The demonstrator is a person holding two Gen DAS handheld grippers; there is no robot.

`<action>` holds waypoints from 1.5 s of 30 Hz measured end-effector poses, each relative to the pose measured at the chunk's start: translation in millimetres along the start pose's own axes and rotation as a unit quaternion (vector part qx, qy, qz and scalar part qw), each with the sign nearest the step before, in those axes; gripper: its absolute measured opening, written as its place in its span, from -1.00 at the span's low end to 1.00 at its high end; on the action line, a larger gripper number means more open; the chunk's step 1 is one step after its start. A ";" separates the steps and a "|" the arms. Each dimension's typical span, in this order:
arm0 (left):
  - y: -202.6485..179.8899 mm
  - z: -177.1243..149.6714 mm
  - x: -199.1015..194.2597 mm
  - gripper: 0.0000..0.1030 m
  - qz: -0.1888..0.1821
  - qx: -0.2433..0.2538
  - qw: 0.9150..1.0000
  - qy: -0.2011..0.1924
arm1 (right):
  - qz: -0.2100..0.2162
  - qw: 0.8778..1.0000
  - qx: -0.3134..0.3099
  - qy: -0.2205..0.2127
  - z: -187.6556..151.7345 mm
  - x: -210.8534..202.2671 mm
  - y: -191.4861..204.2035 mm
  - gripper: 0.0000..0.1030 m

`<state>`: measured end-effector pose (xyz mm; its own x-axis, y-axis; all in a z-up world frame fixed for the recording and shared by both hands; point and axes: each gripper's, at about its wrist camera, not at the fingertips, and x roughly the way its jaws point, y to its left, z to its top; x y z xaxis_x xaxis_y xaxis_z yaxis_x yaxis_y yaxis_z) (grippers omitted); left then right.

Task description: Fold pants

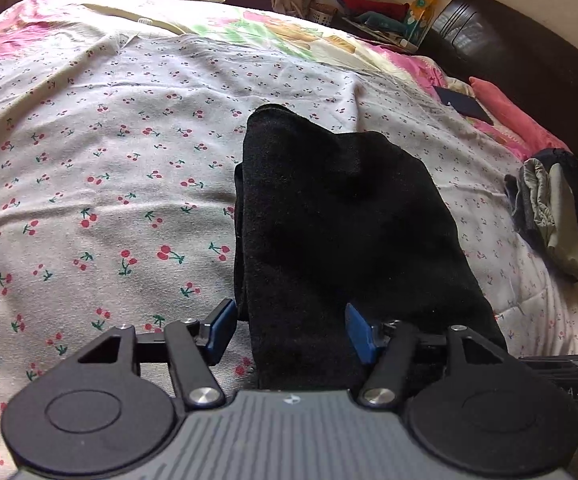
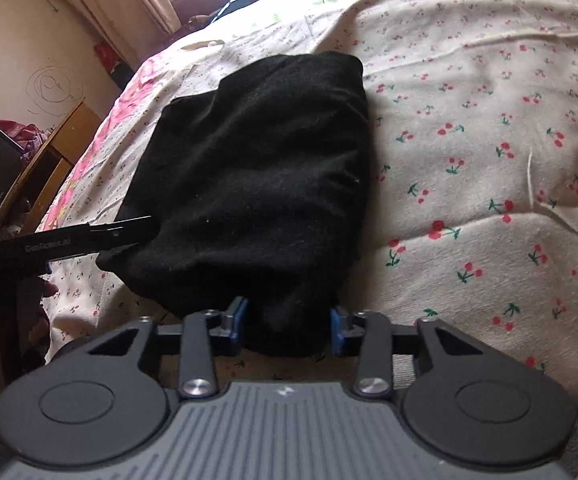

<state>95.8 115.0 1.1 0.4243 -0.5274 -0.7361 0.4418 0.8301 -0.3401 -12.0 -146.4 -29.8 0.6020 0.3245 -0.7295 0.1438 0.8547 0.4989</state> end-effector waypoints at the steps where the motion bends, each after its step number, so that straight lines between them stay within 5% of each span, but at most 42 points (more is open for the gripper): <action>1: -1.1 -2.9 -0.8 0.36 -0.006 -0.003 1.000 0.002 | 0.010 1.000 0.012 0.005 0.1 -2.0 -5.5 -0.68; 4: -11.0 -11.4 1.4 0.37 -0.002 0.022 1.000 0.017 | -0.005 1.000 0.003 0.028 -7.8 -15.2 -16.5 -0.93; 7: -6.1 -5.9 -2.2 0.40 -0.003 0.014 1.000 0.018 | 0.002 0.998 0.032 0.046 -4.9 -18.7 -28.4 -0.92; 13: -18.4 6.0 -39.9 0.39 0.044 0.091 0.995 -0.015 | -0.004 0.999 -0.049 -0.013 20.6 -52.2 7.7 -0.78; 15: -27.4 6.2 -45.5 0.39 0.061 0.132 0.989 -0.014 | -0.014 0.997 -0.078 0.004 24.9 -49.3 16.1 -0.75; 17: -31.7 4.4 -49.5 0.39 0.065 0.157 0.985 -0.007 | -0.021 0.992 -0.107 0.067 20.6 -46.1 18.7 -0.68; 20: -36.9 2.3 -51.5 0.39 0.050 0.171 0.984 -0.014 | -0.041 0.990 -0.105 0.084 10.4 -65.2 10.7 -0.66; 24: -49.5 8.6 -41.8 0.40 0.014 0.174 0.984 -0.040 | -0.043 0.997 -0.064 -0.008 41.2 -80.0 4.5 -0.65; 26: -56.2 14.9 -27.6 0.40 0.014 0.175 0.983 -0.049 | -0.040 0.996 -0.048 -0.057 63.9 -59.9 2.7 -0.42; 29: -60.9 21.6 -1.5 0.40 0.013 0.162 0.985 -0.048 | -0.063 0.991 -0.047 -0.104 94.8 -6.9 0.0 -0.42; 33: -59.1 24.4 27.0 0.39 0.028 0.146 0.988 -0.039 | -0.086 0.989 -0.048 -0.108 118.6 55.1 -10.9 -0.38; 35: -57.1 25.2 34.1 0.40 0.038 0.139 0.989 -0.039 | -0.092 0.989 -0.025 -0.117 123.1 66.0 -23.2 -0.13; 42: -59.7 22.7 27.0 0.40 0.052 0.105 0.992 -0.043 | -0.078 0.989 -0.008 -0.126 110.6 26.1 -21.3 -0.13; 45: -59.4 19.2 22.3 0.40 0.055 0.090 0.993 -0.047 | -0.031 0.994 0.025 -0.103 82.3 2.5 -20.7 -0.10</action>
<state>94.2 50.5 16.2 0.5461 -0.4576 -0.7017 0.5197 0.8420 -0.1446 51.2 -196.7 -3.5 0.7385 0.1766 -0.6508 0.2214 0.8481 0.4814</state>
